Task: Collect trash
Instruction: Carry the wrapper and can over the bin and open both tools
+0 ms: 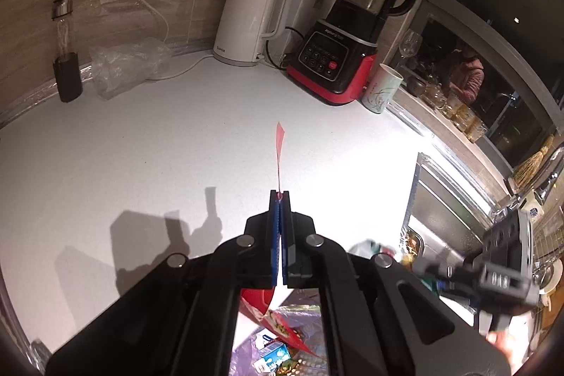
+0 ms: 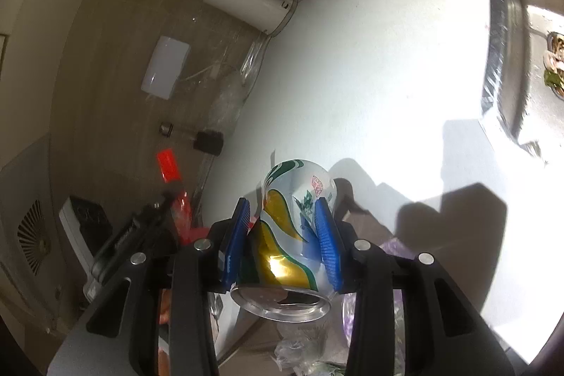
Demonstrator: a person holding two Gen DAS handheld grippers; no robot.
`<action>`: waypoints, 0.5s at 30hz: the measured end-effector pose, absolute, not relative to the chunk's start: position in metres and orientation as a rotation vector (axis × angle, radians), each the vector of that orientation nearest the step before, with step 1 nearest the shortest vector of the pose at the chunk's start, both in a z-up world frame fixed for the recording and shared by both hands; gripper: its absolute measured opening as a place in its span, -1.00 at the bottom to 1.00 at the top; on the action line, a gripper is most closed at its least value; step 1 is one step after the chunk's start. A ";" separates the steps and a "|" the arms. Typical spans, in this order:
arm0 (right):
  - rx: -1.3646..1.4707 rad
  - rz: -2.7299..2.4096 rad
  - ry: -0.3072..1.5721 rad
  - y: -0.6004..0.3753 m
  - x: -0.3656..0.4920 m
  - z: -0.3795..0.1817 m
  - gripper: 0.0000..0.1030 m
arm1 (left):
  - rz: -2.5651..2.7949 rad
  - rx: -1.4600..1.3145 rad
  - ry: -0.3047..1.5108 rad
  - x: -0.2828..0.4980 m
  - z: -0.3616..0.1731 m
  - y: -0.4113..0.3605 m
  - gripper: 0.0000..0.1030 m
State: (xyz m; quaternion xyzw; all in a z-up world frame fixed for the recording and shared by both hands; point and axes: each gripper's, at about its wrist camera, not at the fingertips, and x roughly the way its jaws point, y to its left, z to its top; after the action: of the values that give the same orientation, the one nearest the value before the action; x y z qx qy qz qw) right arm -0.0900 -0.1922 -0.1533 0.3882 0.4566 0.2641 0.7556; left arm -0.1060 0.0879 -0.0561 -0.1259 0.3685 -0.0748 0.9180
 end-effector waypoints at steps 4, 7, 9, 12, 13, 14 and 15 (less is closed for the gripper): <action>0.752 0.590 1.023 -0.189 -0.144 -0.155 -0.30 | -0.157 -0.258 0.750 -0.133 -0.048 0.076 -0.99; 0.635 0.584 1.043 -0.179 -0.172 -0.162 -0.49 | -0.149 -0.239 0.747 -0.152 -0.046 0.066 -0.99; 0.540 0.563 1.058 -0.168 -0.184 -0.172 -0.49 | -0.144 -0.230 0.752 -0.163 -0.046 0.061 -0.99; 0.380 0.515 1.080 -0.148 -0.188 -0.196 -0.49 | -0.131 -0.221 0.765 -0.174 -0.051 0.054 -0.99; 0.356 0.509 1.087 -0.142 -0.185 -0.202 -0.49 | -0.128 -0.216 0.771 -0.178 -0.054 0.052 -0.99; 0.341 0.503 1.096 -0.140 -0.187 -0.208 -0.49 | -0.126 -0.207 0.775 -0.182 -0.056 0.050 -0.99; 0.326 0.504 1.097 -0.141 -0.196 -0.212 -0.49 | -0.125 -0.197 0.780 -0.185 -0.058 0.048 -0.99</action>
State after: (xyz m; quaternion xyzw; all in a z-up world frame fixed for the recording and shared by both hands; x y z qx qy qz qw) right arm -0.1957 -0.1415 -0.2116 0.1527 0.5137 0.2357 0.8107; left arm -0.1851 0.0478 -0.0585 -0.0956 0.3795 -0.0608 0.9182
